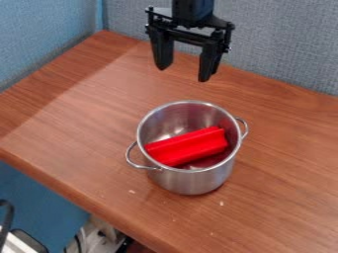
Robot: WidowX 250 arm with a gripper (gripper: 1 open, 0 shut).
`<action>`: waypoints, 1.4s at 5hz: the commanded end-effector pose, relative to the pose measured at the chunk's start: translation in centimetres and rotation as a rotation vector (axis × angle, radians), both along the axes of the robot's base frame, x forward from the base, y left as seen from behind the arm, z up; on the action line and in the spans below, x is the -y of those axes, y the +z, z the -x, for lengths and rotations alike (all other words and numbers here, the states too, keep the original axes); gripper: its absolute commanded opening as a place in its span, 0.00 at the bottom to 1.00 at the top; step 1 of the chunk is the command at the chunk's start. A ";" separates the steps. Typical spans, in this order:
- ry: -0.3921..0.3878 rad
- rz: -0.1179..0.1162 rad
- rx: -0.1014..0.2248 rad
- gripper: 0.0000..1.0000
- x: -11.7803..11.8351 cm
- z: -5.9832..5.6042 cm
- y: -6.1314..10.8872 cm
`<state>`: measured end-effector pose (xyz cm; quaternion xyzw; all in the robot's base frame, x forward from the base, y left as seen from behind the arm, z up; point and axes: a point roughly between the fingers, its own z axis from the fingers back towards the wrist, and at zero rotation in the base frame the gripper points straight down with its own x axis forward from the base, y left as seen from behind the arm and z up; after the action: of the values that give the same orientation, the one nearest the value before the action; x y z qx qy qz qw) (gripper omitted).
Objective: Move the red object from the metal pot to the table
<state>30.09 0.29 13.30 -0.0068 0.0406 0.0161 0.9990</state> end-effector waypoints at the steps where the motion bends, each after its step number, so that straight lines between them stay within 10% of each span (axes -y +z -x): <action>1: -0.001 -0.014 0.045 1.00 -0.2 -0.7 1.3; 7: -0.008 -0.024 0.042 1.00 0.2 -0.5 1.5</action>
<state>29.98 -0.16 13.36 0.0031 0.0483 0.0103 0.9988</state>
